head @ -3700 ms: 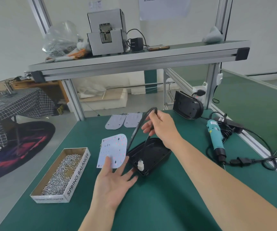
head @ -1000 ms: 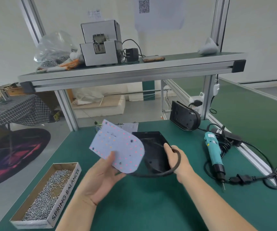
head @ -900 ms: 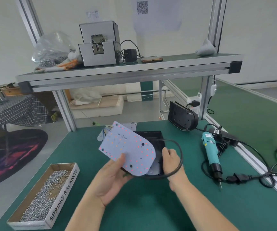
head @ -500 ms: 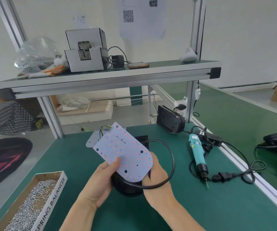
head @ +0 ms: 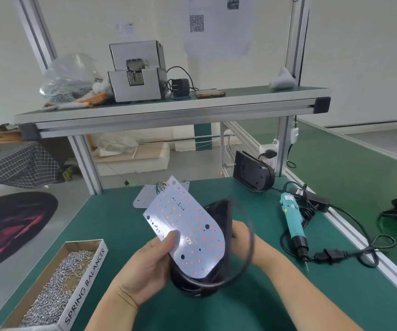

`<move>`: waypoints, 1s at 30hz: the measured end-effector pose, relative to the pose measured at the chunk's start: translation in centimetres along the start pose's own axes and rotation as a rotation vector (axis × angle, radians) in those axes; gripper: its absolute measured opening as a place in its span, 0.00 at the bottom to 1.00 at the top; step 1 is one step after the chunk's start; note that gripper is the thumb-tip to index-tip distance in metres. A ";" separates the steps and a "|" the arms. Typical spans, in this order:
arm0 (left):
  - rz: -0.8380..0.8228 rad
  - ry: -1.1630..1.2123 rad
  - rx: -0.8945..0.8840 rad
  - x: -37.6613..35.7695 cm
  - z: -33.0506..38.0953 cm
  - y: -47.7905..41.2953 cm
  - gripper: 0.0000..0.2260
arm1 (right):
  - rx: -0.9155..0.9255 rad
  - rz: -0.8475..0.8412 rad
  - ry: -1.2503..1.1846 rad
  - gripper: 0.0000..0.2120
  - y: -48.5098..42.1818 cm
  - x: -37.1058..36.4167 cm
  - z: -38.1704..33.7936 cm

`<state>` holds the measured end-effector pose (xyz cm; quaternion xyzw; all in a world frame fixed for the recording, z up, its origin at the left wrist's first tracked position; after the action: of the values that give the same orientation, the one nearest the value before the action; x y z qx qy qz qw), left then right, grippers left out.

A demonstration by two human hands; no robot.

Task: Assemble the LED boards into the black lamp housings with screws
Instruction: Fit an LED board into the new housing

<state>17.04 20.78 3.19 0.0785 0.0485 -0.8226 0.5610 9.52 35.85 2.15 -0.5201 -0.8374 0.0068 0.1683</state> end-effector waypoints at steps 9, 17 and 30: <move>0.003 -0.095 -0.065 3.4 2.4 1.9 0.27 | -0.137 0.342 1.133 0.11 -2.0 8.3 -0.5; 0.076 -0.041 -0.159 5.2 4.2 2.7 0.25 | -0.536 0.229 1.280 0.14 -1.0 11.9 4.8; 0.001 -0.163 0.028 2.9 2.5 2.1 0.16 | 0.298 -0.112 0.390 0.16 -0.1 2.3 -14.5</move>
<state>17.82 16.96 5.13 0.0192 -0.0085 -0.8266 0.5624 12.70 35.42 16.44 -0.4337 -0.8063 0.0201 0.4016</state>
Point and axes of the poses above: each hand's wrist, its own y-axis away from the middle knuckle, its own x-axis out of the back of the hand, z = x × y, the point moved 9 cm from there along -y, towards the middle knuckle, and after that the axes turned 15 degrees about -y, right-handed, at the moved point
